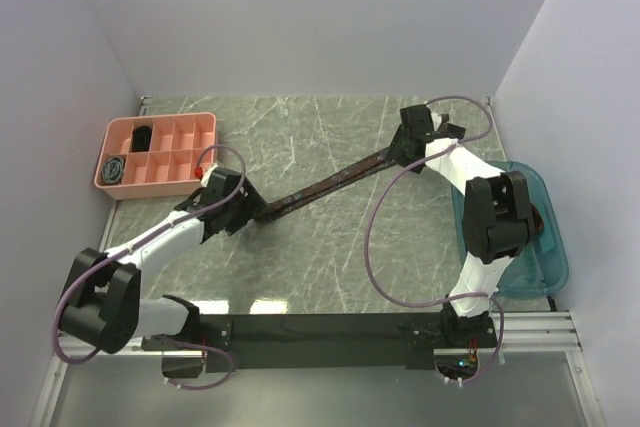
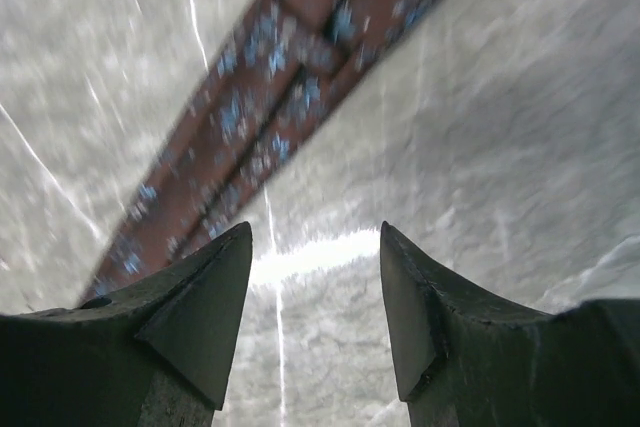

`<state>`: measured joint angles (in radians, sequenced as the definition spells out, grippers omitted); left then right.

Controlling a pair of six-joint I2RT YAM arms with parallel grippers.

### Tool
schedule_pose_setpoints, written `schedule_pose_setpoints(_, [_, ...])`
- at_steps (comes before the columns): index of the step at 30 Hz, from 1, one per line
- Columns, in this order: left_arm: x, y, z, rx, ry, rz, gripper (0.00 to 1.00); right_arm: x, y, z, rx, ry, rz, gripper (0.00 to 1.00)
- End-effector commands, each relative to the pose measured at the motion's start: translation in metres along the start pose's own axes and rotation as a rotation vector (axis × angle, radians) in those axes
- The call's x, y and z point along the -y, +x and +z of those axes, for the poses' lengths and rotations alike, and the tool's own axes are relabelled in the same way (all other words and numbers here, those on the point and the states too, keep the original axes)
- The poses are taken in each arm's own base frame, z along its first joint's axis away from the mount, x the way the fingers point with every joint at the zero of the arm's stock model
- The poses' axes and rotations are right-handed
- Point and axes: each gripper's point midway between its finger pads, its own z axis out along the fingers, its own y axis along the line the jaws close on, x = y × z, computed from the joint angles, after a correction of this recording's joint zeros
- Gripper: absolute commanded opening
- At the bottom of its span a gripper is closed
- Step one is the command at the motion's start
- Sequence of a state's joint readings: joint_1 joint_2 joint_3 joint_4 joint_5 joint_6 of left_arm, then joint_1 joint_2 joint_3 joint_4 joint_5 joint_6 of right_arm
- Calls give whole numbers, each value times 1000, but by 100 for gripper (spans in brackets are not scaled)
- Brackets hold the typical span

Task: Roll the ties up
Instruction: Roll the tie

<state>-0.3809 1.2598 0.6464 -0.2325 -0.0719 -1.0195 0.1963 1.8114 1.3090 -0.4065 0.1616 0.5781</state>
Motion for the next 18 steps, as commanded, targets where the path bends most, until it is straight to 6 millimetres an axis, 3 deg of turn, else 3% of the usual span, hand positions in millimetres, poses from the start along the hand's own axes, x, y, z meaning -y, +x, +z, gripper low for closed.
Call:
schedule_pose_setpoints(1, [9, -12, 5, 62, -18, 0, 79, -10, -3, -11, 45, -48, -32, 61])
schedule_pose_setpoints(6, [-1, -9, 12, 74, -49, -8, 66, -11, 5, -14, 43, -52, -56, 61])
schedule_pose_setpoints(11, [-7, -1, 16, 74, -17, -16, 42, -7, 8, -17, 51, -63, -70, 61])
schedule_pose_setpoints(15, [-10, 4, 16, 75, 22, 11, 36, -6, 8, -19, 58, -69, -70, 61])
schedule_pose_setpoints(18, [-29, 16, 14, 57, 34, 21, 34, -1, 1, -21, 69, -65, -56, 61])
